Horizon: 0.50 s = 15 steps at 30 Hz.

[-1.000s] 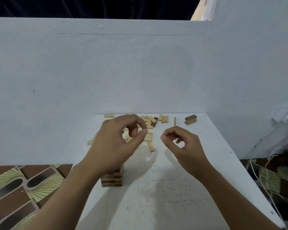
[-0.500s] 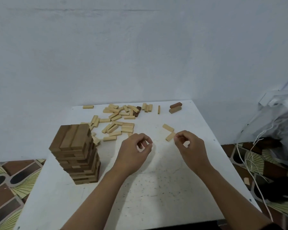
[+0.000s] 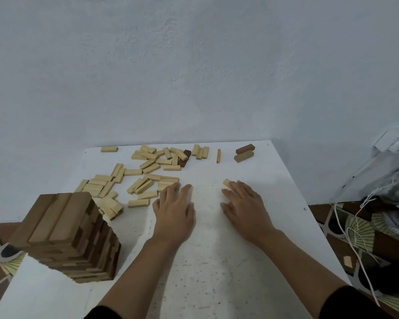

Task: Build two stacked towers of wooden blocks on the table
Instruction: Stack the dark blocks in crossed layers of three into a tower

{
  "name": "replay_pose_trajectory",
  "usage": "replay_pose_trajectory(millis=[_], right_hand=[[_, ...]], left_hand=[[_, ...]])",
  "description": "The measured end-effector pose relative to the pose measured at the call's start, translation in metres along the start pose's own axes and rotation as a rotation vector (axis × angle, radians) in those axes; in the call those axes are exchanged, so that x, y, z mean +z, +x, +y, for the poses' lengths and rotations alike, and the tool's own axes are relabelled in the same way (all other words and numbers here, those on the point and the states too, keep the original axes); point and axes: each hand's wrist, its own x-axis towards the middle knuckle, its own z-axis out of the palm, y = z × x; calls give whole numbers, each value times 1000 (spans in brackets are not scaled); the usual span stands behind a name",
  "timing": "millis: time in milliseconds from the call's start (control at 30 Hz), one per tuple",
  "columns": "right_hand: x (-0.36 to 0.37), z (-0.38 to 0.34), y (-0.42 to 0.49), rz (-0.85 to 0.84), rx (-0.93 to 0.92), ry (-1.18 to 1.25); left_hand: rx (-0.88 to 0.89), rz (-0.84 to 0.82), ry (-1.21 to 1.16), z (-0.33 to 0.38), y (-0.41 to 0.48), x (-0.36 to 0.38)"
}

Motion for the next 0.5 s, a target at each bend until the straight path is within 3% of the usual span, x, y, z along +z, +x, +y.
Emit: replay_pose_trajectory(millis=[233, 500], right_hand=[[1, 17, 14, 154, 84, 19], [-7, 30, 73, 212, 156, -7]], left_hand=[[-80, 99, -2, 4, 29, 9], [-138, -16, 38, 18, 88, 7]])
